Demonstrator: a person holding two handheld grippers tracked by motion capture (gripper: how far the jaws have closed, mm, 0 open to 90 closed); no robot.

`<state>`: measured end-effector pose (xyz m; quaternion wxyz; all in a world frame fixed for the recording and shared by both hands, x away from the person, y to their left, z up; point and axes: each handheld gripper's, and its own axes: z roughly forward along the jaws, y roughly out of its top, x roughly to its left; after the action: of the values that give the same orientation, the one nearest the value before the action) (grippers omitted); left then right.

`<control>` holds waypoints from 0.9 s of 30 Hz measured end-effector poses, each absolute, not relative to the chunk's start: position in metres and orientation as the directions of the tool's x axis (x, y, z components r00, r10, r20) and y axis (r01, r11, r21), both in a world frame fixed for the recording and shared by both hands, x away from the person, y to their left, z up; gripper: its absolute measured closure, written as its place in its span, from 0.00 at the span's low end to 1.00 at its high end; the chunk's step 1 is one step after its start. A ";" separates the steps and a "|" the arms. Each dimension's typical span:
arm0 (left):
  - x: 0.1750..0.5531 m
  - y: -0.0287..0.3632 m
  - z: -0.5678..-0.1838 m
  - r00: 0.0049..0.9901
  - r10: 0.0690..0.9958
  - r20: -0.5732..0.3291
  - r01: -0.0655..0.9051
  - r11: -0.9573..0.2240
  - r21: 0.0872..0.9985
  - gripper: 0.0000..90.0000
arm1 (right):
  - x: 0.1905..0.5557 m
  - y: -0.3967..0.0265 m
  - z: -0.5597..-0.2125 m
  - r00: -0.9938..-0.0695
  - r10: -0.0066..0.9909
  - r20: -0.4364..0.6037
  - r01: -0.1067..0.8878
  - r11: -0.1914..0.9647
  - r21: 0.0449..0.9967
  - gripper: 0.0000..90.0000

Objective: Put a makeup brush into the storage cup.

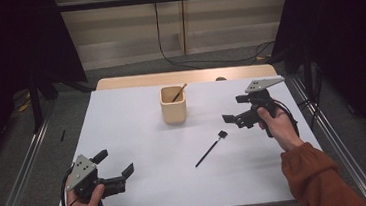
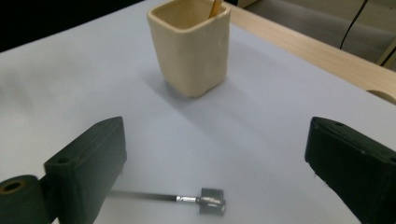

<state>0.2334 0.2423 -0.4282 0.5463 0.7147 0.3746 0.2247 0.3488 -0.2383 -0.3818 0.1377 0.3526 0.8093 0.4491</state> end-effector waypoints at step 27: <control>0.235 0.244 -0.430 0.616 0.785 -0.068 0.295 -0.150 0.944 0.02 | 0.348 -0.223 -0.405 -0.851 0.491 0.187 0.520 0.734 0.437 0.04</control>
<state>0.2346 0.2439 -0.4296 0.5345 0.7228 0.3734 0.2290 0.3477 -0.2226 -0.4048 -0.0294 0.2717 0.9306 0.2434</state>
